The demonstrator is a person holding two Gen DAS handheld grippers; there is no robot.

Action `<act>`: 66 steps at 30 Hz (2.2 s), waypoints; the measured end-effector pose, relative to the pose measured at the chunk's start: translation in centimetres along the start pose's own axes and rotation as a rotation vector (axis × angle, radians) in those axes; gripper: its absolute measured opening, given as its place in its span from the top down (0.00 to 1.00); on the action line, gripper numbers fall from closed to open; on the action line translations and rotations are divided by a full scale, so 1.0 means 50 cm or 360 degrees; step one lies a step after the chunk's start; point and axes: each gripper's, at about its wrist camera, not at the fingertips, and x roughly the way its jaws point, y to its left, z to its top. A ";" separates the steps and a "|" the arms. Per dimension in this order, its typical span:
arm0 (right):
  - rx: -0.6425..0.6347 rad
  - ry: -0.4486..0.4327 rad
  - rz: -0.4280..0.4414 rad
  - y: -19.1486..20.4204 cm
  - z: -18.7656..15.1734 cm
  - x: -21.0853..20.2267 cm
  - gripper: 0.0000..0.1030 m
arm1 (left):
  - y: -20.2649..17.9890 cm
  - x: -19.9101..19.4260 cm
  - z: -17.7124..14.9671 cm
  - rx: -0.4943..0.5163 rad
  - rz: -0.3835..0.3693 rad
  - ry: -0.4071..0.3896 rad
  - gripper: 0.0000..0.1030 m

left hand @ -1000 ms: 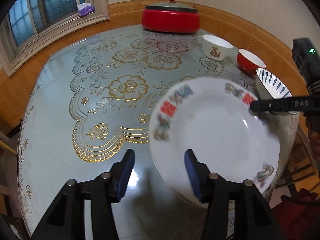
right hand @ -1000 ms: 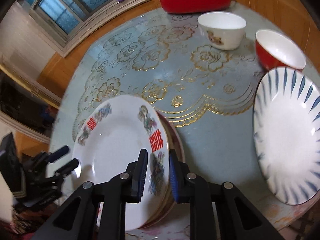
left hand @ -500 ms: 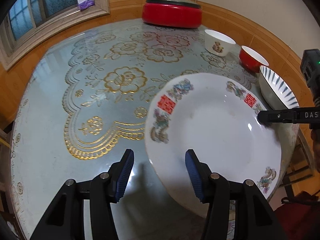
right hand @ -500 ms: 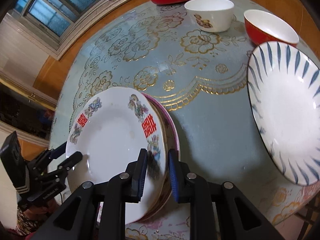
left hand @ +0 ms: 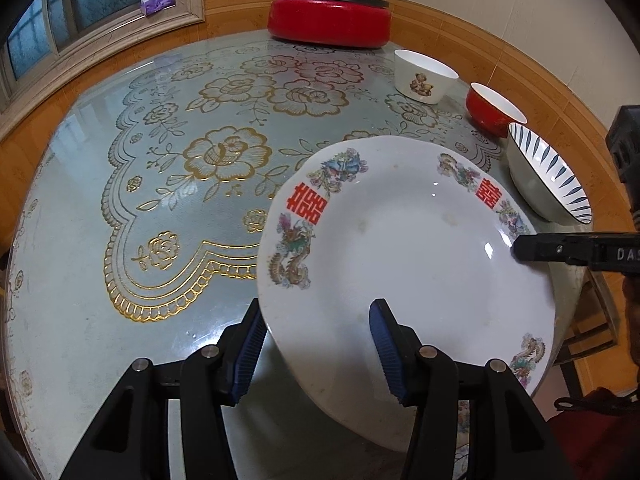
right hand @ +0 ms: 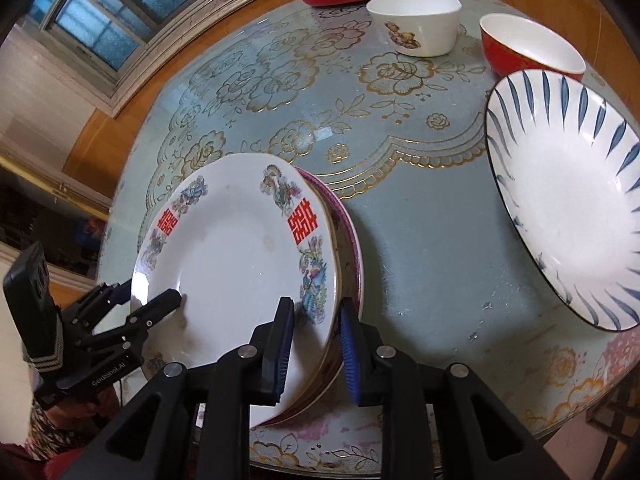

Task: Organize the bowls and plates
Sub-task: 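Move the right tool over to the blue-striped white plate, then close the right tool on the blue-striped plate rim and lift it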

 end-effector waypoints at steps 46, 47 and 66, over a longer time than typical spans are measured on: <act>0.0086 -0.0388 -0.0353 -0.379 0.138 -0.274 0.68 | -0.386 0.014 0.257 -0.0032 -0.0138 -0.0211 0.11; 0.0100 -0.0371 -0.0361 -0.396 0.142 -0.270 0.68 | -0.397 0.028 0.261 -0.0029 -0.0131 -0.0195 0.11; 0.0018 -0.0083 -0.0110 -0.465 0.168 -0.167 0.78 | -0.462 0.175 0.254 -0.0027 -0.0081 0.0068 0.75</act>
